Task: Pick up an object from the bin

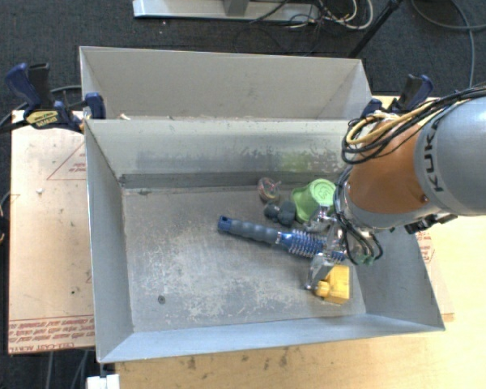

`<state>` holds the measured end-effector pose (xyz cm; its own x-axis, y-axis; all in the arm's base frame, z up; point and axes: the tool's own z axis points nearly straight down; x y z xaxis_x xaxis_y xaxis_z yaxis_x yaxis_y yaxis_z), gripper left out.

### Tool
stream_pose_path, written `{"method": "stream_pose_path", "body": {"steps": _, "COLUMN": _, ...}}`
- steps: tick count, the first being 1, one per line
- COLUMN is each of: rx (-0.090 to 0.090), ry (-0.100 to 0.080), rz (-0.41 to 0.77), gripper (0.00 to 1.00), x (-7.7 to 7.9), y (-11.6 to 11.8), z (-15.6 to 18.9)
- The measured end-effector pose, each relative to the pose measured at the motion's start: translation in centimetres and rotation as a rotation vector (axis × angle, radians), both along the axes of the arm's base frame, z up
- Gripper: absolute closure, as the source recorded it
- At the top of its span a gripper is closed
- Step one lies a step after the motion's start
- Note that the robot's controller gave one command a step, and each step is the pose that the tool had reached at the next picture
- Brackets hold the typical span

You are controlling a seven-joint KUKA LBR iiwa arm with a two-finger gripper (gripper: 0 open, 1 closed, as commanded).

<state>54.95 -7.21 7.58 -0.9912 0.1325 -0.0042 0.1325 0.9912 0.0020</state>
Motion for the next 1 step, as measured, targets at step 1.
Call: {"method": "stream_pose_path", "body": {"steps": 1, "rx": -0.002, "ry": -0.004, "rz": 0.003, "gripper": 1.00, "x": 0.17, "y": 0.04, "z": 0.38}}
